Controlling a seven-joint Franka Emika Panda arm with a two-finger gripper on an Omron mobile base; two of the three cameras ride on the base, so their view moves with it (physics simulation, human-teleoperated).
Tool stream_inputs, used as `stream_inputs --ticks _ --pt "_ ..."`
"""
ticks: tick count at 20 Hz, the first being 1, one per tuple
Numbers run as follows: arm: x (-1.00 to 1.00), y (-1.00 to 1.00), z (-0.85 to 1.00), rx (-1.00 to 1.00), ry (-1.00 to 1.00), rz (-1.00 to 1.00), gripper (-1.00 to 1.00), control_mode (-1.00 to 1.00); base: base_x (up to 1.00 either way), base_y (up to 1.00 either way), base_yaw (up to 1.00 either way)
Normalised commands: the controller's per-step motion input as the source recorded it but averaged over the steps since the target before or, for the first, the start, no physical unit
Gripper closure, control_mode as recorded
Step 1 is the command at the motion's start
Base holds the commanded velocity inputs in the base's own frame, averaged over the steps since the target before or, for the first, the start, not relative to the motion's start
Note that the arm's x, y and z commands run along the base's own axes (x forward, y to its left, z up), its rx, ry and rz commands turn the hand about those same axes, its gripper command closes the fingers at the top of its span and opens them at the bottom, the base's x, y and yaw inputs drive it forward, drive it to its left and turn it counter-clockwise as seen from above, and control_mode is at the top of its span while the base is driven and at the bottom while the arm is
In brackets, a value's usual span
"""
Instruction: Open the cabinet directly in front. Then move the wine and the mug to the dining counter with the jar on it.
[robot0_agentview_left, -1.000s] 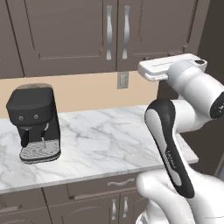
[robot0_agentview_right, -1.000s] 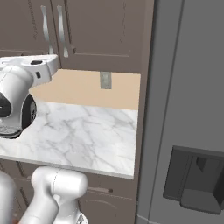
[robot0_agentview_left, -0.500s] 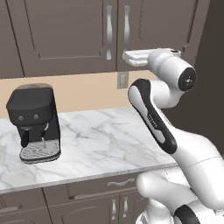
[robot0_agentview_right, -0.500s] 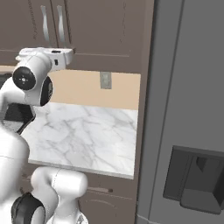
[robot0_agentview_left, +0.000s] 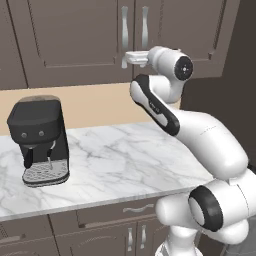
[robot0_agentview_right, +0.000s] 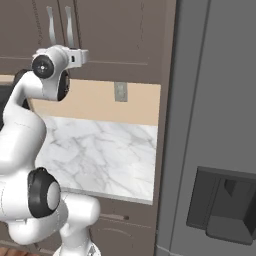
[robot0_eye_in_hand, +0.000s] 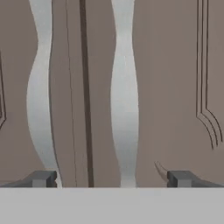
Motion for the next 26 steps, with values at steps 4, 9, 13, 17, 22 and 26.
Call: stream_inputs --ticks 4,9,13,17,22,26 --pt "1.00 0.42 -0.48 0.00 0.07 0.00 -1.00 -1.00 0.00 0.00 0.00" --pt "1.00 0.28 -0.52 0.01 0.09 0.00 -1.00 -1.00 0.00 0.00 0.00" --pt "0.91 0.14 -0.14 0.00 0.12 -0.01 -1.00 -1.00 0.00 0.00 0.00" --pt "0.79 -0.60 0.00 0.06 0.16 -0.13 -1.00 -1.00 0.00 0.00 0.00" --pt "0.43 -0.10 0.00 0.01 0.00 -0.02 -1.00 -1.00 0.00 0.00 0.00" --pt "0.94 -0.02 -0.26 0.00 0.01 0.00 -1.00 -1.00 0.00 0.00 0.00"
